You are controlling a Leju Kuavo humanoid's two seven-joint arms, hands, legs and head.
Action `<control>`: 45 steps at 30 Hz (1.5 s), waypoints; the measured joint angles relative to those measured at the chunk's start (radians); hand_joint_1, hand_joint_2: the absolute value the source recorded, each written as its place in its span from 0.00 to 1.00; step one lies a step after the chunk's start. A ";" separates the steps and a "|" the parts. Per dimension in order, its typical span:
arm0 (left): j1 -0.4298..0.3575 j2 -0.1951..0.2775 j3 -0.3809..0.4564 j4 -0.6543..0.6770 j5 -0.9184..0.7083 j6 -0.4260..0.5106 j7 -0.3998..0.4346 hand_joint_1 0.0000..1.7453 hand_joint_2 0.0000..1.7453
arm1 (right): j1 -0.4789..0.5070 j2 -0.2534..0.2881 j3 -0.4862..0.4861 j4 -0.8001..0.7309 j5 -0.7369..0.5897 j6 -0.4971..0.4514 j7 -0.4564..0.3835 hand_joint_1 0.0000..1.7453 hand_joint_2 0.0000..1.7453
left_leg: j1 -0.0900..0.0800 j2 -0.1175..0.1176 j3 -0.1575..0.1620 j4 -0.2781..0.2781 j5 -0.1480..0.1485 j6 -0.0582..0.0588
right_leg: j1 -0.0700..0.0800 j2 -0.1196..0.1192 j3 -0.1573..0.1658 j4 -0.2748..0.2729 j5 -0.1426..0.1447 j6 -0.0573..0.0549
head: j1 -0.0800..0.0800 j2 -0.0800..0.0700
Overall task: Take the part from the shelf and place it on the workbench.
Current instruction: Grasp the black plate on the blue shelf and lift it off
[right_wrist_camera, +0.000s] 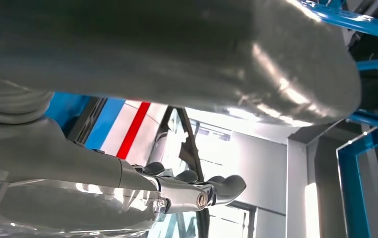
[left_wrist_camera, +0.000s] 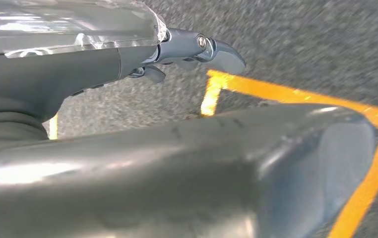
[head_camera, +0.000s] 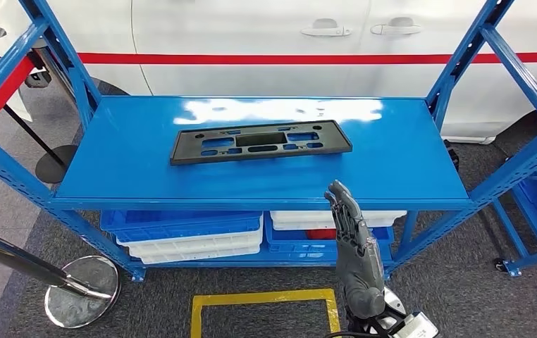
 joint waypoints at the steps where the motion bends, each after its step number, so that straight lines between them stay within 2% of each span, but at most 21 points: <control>1: -0.001 0.000 0.000 0.000 -0.001 0.001 0.000 0.00 0.00 | 0.000 -0.001 0.000 0.000 -0.002 0.001 0.000 0.00 0.00 | 0.000 -0.001 0.012 -0.002 -0.010 0.001 | -0.002 0.000 -0.049 0.054 -0.029 0.003 | 0.000 0.000; 3: 0.000 0.000 0.000 0.000 -0.002 0.003 0.001 0.00 0.00 | 0.001 -0.004 0.000 0.001 -0.004 0.002 0.000 0.00 0.00 | 0.000 -0.005 0.043 -0.003 -0.034 -0.001 | -0.004 0.000 -0.114 0.088 -0.070 0.006 | 0.000 0.000; 4: 0.002 0.000 0.000 0.000 -0.002 0.003 0.001 0.00 0.00 | 0.002 -0.004 0.000 0.001 -0.004 0.003 0.000 0.00 0.00 | 0.000 -0.006 0.062 -0.003 -0.048 -0.003 | -0.004 -0.001 -0.126 0.062 -0.062 0.005 | 0.000 0.000; 5: 0.003 0.000 0.000 0.000 -0.002 0.003 0.002 0.00 0.00 | 0.002 -0.005 0.000 0.001 -0.005 0.003 0.000 0.00 0.00 | 0.000 -0.007 0.082 -0.003 -0.063 -0.005 | -0.004 -0.001 -0.127 0.012 -0.024 0.003 | 0.000 0.000; 8: 0.004 -0.001 0.000 0.002 -0.002 0.003 0.003 0.00 0.00 | 0.006 -0.008 0.000 0.004 -0.006 0.003 0.000 0.00 0.00 | -0.002 -0.010 0.121 -0.006 -0.104 -0.017 | 0.002 -0.001 -0.118 -0.146 0.159 -0.012 | 0.000 0.000; 9: 0.002 0.000 0.000 0.003 -0.002 0.003 0.003 0.00 0.00 | 0.007 -0.009 0.000 0.004 -0.006 0.003 0.000 0.00 0.00 | -0.003 -0.011 0.130 -0.008 -0.112 -0.023 | 0.004 0.000 -0.118 -0.168 0.187 -0.018 | 0.000 0.000; 11: -0.004 0.000 0.000 0.004 -0.002 0.004 0.003 0.00 0.00 | 0.007 -0.010 0.000 0.004 -0.006 0.003 0.000 0.00 0.00 | -0.004 -0.012 0.141 -0.004 -0.112 -0.036 | 0.004 0.003 -0.102 -0.178 0.180 -0.030 | 0.000 0.000; 13: -0.005 0.001 0.000 0.004 -0.002 0.006 0.002 0.00 0.00 | 0.005 -0.009 0.000 0.003 -0.006 0.003 -0.001 0.00 0.00 | -0.003 -0.008 0.116 0.064 -0.097 -0.045 | 0.001 0.003 -0.072 -0.189 0.166 -0.045 | -0.001 0.000; 15: -0.006 0.001 0.000 0.004 -0.003 0.006 0.002 0.00 0.00 | 0.005 -0.009 -0.001 0.003 -0.006 0.003 -0.001 0.00 0.00 | -0.001 -0.003 0.038 0.191 -0.115 -0.052 | 0.001 0.001 -0.041 -0.195 0.145 -0.054 | -0.001 0.000; 17: -0.004 0.001 0.000 0.004 -0.003 0.008 0.002 0.00 0.00 | 0.006 -0.009 -0.001 0.003 -0.004 0.003 -0.001 0.00 0.00 | 0.000 -0.002 -0.046 0.282 -0.182 -0.057 | 0.003 0.002 -0.013 -0.195 0.122 -0.058 | -0.001 0.000; 19: -0.001 0.001 0.000 0.004 -0.004 0.015 0.003 0.00 0.00 | 0.007 -0.009 -0.001 0.003 -0.002 0.003 -0.001 0.00 0.00 | 0.000 -0.001 -0.084 0.271 -0.214 -0.055 | 0.005 0.004 0.021 -0.195 0.098 -0.058 | -0.001 0.000; 20: 0.000 0.001 0.000 0.004 -0.005 0.020 0.005 0.00 0.00 | 0.007 -0.009 -0.001 0.004 0.001 0.003 -0.001 0.00 0.00 | -0.001 -0.001 -0.086 0.226 -0.189 -0.051 | 0.006 0.006 0.038 -0.195 0.086 -0.057 | -0.001 0.000; 23: 0.003 0.002 0.000 0.006 -0.018 0.045 0.028 0.00 0.00 | 0.004 -0.009 0.002 0.009 0.016 0.007 0.000 0.00 0.75 | -0.007 0.000 -0.076 0.062 -0.003 -0.033 | 0.011 0.009 0.074 -0.193 0.051 -0.050 | -0.001 0.000; 24: 0.003 0.003 -0.001 0.007 -0.027 0.056 0.044 0.00 0.00 | 0.002 -0.009 0.005 0.012 0.022 0.010 0.000 0.00 1.00 | -0.011 -0.001 -0.075 0.039 0.035 -0.029 | 0.012 0.010 0.077 -0.193 0.043 -0.045 | -0.001 0.000; 28: -0.001 0.002 -0.020 0.007 -0.069 0.093 0.135 0.00 0.00 | -0.013 -0.009 0.021 0.019 0.043 0.020 0.002 0.00 1.00 | -0.007 -0.001 -0.061 0.016 0.047 -0.016 | 0.011 0.009 0.078 -0.182 0.015 -0.022 | -0.001 0.000; 30: -0.002 0.002 -0.029 0.008 -0.076 0.098 0.156 0.00 0.00 | -0.018 -0.009 0.027 0.024 0.047 0.023 0.002 0.00 1.00 | -0.002 -0.001 -0.050 0.004 0.044 -0.008 | 0.007 0.006 0.033 -0.089 -0.034 -0.011 | -0.001 0.000; 32: -0.002 0.002 -0.034 0.008 -0.080 0.103 0.169 0.00 0.00 | -0.020 -0.009 0.030 0.029 0.048 0.023 0.002 0.00 1.00 | -0.002 -0.002 -0.045 0.003 0.038 -0.005 | 0.001 0.005 -0.051 0.046 -0.081 -0.002 | -0.001 0.000; 34: -0.002 0.002 -0.043 0.008 -0.090 0.110 0.202 0.00 0.00 | -0.027 -0.009 0.033 0.038 0.048 0.024 0.004 0.00 1.00 | 0.000 -0.003 -0.037 0.003 0.030 -0.008 | -0.007 0.003 -0.095 0.084 -0.058 0.006 | -0.001 0.000; 38: -0.004 0.001 -0.066 0.008 -0.131 0.114 0.310 0.00 0.00 | -0.083 -0.009 0.048 0.061 0.043 0.025 0.042 0.00 1.00 | 0.000 -0.004 -0.020 0.010 0.014 -0.026 | -0.015 0.002 -0.019 -0.144 0.092 0.006 | -0.001 0.000; 42: -0.004 0.001 -0.097 0.008 -0.169 0.099 0.388 0.00 0.00 | -0.133 -0.009 0.067 0.104 0.108 -0.009 0.079 0.00 1.00 | 0.000 -0.004 -0.020 0.010 0.012 -0.049 | -0.009 0.002 -0.006 -0.188 0.103 -0.021 | -0.001 0.000; 45: -0.002 0.000 -0.114 0.008 -0.181 0.093 0.413 0.00 0.00 | -0.164 -0.005 0.100 0.153 0.255 -0.091 0.094 0.00 1.00 | 0.004 -0.001 -0.060 0.106 -0.049 -0.062 | -0.011 -0.004 -0.002 -0.196 0.109 -0.042 | -0.001 0.000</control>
